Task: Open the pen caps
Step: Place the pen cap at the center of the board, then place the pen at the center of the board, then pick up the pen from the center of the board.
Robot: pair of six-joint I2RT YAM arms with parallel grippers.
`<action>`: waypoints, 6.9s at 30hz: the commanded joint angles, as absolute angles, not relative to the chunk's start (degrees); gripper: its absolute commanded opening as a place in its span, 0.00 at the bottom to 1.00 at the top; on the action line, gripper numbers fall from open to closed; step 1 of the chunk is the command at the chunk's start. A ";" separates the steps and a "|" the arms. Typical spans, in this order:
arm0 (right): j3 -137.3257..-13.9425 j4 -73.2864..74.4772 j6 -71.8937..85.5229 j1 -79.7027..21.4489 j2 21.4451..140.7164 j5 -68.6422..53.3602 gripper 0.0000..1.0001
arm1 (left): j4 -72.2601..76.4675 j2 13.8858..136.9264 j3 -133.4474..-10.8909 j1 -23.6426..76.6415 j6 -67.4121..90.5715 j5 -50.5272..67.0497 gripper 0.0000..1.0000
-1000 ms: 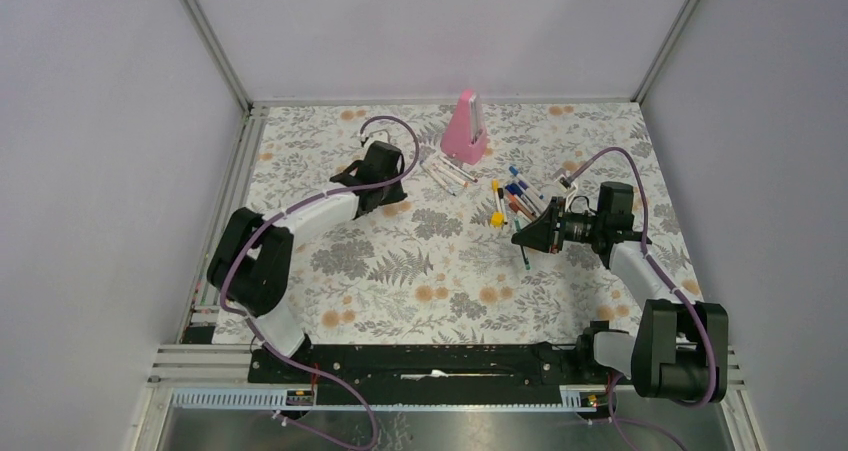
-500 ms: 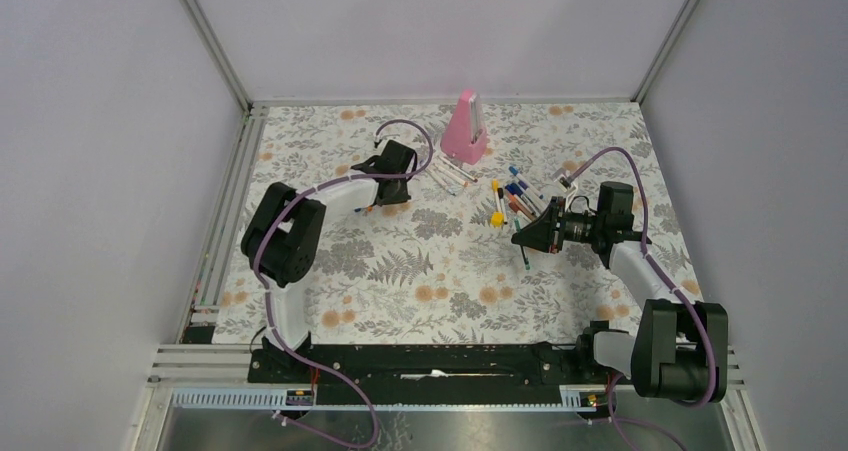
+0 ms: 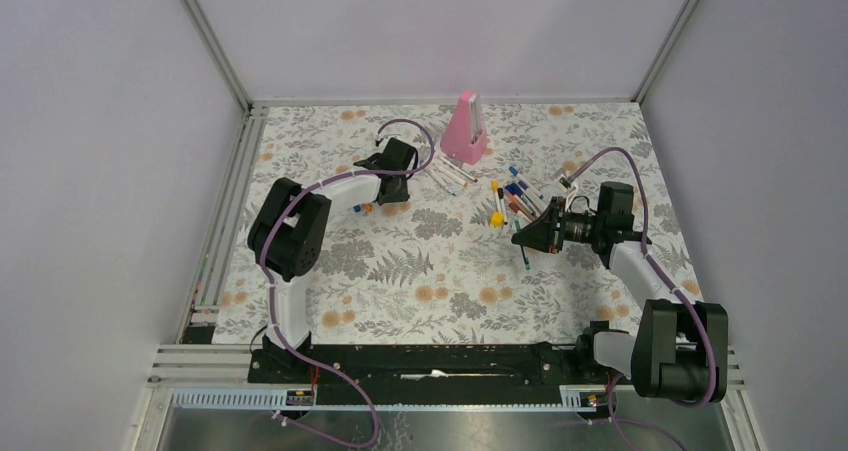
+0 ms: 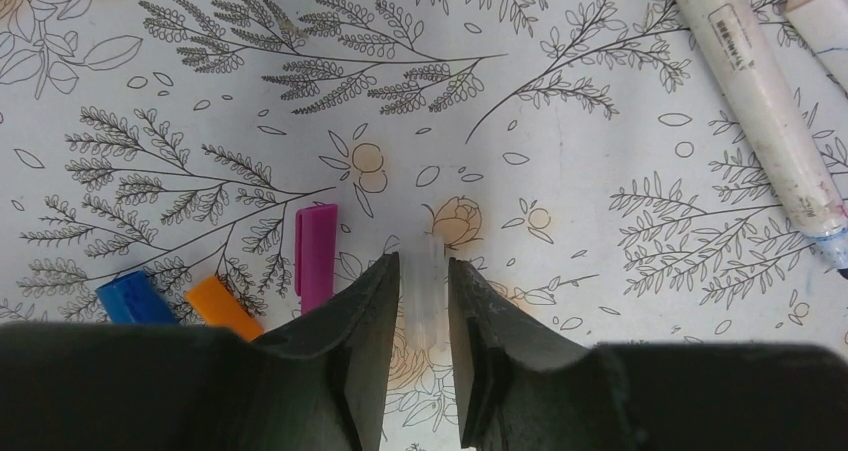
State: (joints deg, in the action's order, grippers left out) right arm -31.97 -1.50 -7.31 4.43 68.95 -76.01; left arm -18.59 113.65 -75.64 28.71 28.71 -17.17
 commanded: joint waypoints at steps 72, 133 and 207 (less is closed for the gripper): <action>-109.24 20.97 -35.93 -24.43 131.84 -6.13 0.15 | -6.49 56.69 -45.18 25.49 3.69 -9.58 0.99; -38.31 -4.40 -12.30 5.45 74.35 -50.32 0.94 | -5.42 53.73 -43.77 25.40 4.17 -9.23 0.99; -52.34 17.66 -29.89 -6.86 95.95 -20.81 0.00 | -5.57 52.87 -44.03 25.40 4.39 -7.43 0.99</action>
State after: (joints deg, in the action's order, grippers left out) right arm -53.47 14.02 -31.09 -7.81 97.69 -20.56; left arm -8.86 54.08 -43.64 25.58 4.51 -8.12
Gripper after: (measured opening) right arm 0.217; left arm 0.989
